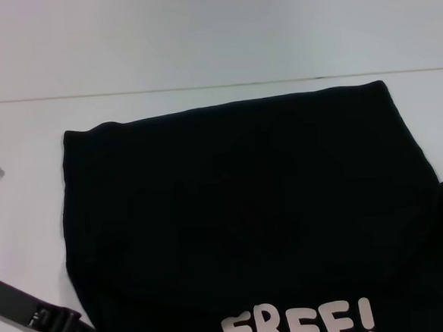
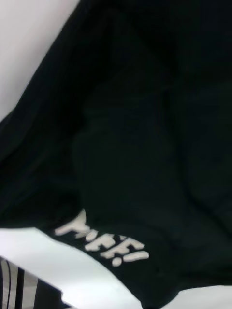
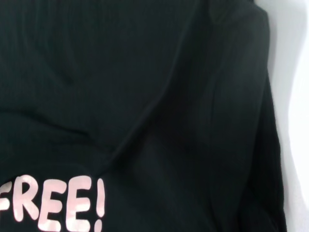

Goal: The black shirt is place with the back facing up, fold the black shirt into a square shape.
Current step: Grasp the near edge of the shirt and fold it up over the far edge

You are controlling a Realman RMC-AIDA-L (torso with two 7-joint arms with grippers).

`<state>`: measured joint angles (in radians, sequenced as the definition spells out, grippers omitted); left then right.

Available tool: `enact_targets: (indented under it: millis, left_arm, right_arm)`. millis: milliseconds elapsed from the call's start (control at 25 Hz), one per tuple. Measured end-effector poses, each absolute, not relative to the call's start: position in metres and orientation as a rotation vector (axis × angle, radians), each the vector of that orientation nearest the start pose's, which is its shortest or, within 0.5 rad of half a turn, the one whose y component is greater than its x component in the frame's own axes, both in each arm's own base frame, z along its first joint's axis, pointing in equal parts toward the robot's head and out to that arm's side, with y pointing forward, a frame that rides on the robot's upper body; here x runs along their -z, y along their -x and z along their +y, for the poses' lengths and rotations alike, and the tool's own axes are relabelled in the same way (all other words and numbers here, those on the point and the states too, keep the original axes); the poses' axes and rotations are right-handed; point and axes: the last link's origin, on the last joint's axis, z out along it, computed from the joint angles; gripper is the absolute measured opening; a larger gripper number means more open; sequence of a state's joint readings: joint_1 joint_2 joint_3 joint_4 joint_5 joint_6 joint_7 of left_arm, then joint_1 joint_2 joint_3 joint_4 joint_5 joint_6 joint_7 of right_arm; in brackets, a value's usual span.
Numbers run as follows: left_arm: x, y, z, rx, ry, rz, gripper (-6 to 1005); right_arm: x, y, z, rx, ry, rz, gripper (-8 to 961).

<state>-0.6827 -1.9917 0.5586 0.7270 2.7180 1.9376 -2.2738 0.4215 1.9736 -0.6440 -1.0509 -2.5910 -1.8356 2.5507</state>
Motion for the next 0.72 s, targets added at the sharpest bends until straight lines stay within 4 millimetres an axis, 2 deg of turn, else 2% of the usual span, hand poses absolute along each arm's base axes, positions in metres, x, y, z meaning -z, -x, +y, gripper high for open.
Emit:
enact_targets:
  millis: [240,480,600,720]
  left_arm:
    - [-0.040,0.294,0.300,-0.223,2.581,-1.941,22]
    - [-0.041,0.296,0.299,-0.206,2.567,-1.947,29]
    - [-0.047,0.294,0.301,-0.144,2.575,-1.928,32]
    - [-0.059,0.285,0.307,0.013,2.611,-1.897,36]
  right_arm:
    - [-0.095,-0.337,0.277,0.082,2.098,2.038,57]
    - [-0.096,-0.335,0.278,0.088,2.118,2.025,56]
    - [-0.097,-0.332,0.279,0.057,2.137,2.020,56]
    - [-0.103,-0.326,0.282,-0.037,2.180,1.990,57]
